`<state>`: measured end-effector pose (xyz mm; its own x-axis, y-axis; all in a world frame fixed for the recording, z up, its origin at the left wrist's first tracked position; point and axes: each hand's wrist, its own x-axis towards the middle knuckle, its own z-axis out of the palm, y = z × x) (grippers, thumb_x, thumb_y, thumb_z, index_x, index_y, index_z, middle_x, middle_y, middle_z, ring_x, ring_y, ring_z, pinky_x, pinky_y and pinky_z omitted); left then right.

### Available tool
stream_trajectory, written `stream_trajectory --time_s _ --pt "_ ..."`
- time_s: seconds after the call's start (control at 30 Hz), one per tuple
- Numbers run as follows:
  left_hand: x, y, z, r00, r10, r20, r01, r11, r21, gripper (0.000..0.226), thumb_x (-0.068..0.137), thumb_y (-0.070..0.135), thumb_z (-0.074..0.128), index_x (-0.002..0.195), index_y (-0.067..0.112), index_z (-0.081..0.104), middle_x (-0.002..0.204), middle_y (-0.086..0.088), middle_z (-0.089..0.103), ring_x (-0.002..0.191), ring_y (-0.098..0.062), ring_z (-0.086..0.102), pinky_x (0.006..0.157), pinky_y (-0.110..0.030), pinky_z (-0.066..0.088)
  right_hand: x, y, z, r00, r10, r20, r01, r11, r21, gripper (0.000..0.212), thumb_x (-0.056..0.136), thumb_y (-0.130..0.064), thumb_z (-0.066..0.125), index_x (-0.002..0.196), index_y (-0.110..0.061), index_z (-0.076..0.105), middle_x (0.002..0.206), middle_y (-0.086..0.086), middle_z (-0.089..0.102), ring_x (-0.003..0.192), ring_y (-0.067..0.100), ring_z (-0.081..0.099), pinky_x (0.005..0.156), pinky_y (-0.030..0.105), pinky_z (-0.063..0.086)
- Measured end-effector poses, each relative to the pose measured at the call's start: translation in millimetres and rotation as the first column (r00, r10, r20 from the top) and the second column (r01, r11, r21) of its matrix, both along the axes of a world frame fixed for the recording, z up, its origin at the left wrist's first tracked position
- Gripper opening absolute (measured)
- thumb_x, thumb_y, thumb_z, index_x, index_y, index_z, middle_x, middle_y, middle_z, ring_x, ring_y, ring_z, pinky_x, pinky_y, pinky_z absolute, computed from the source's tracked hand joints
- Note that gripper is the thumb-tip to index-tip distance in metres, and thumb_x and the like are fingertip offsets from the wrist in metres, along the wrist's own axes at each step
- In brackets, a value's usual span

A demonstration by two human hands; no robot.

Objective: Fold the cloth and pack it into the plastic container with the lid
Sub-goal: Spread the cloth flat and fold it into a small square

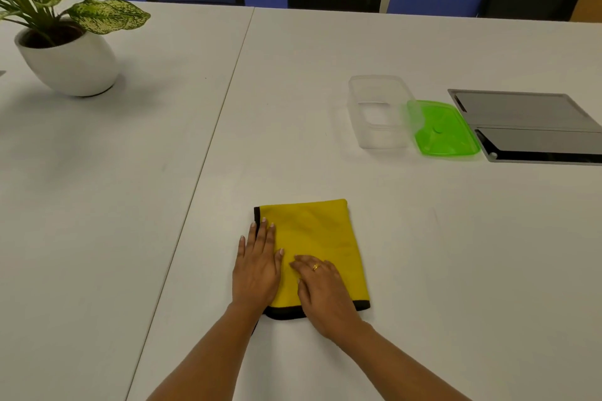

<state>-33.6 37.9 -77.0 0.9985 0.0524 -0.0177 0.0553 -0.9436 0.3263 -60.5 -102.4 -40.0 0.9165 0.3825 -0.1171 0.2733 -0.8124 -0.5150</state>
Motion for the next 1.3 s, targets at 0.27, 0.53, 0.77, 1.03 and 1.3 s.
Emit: stream_trajectory --time_s 0.27,0.53,0.77,1.03,1.3 --pt "-1.3 -1.0 0.7 1.000 -0.005 -0.020 0.007 0.998 0.060 0.075 0.083 0.053 -0.018 0.147 0.016 -0.006 0.150 0.001 -0.019 0.146 -0.018 -0.009 0.115 -0.031 -0.010 -0.1 14.3 -11.4 0.995 0.022 0.102 0.001 0.977 -0.211 0.046 0.086 -0.040 0.052 0.128 -0.022 0.055 0.134 -0.005 0.057 0.124 0.010 0.053 0.105 0.031 0.040" --pt "-1.4 0.8 1.9 0.999 0.000 -0.040 0.002 0.999 0.054 0.082 0.076 0.059 -0.026 0.145 0.018 -0.012 0.144 0.003 -0.027 0.144 -0.015 -0.015 0.114 -0.030 -0.011 6.5 -28.3 -13.8 0.989 -0.102 0.108 0.126 0.961 -0.245 0.067 0.092 -0.056 0.014 0.142 -0.016 0.033 0.150 0.001 0.035 0.139 0.022 0.032 0.117 0.035 0.014" --pt "-1.6 -0.3 0.0 1.000 0.006 -0.023 -0.005 1.000 0.024 0.063 0.093 0.051 -0.001 0.144 0.017 -0.014 0.148 0.004 -0.024 0.144 -0.013 -0.015 0.113 -0.028 -0.012 12.3 -52.5 -26.2 0.960 -0.276 0.039 0.277 0.928 -0.248 0.067 0.092 -0.057 0.019 0.139 -0.029 -0.020 0.156 -0.008 -0.015 0.146 0.016 -0.012 0.117 0.040 -0.010" --pt "0.5 -4.6 -0.9 0.999 0.033 0.021 -0.033 0.999 0.001 0.059 0.100 0.036 0.023 0.147 0.014 -0.004 0.159 -0.005 -0.005 0.147 -0.017 -0.005 0.114 -0.028 -0.010 34.6 -4.0 -21.1 0.992 -0.008 0.123 0.026 0.989 -0.145 0.054 0.099 -0.033 0.026 0.148 -0.022 0.005 0.158 -0.002 -0.001 0.146 0.019 -0.006 0.112 0.033 -0.012" --pt "0.6 -5.3 -3.7 0.999 0.035 0.030 -0.037 0.999 0.037 0.056 0.100 0.033 0.021 0.148 0.013 -0.001 0.158 -0.005 -0.006 0.147 -0.019 -0.006 0.113 -0.027 -0.012 81.9 27.7 -33.8 0.984 0.145 0.102 -0.120 0.969 -0.216 0.057 0.098 -0.029 0.027 0.148 -0.020 0.002 0.159 -0.002 0.000 0.146 0.016 -0.007 0.117 0.037 -0.008"
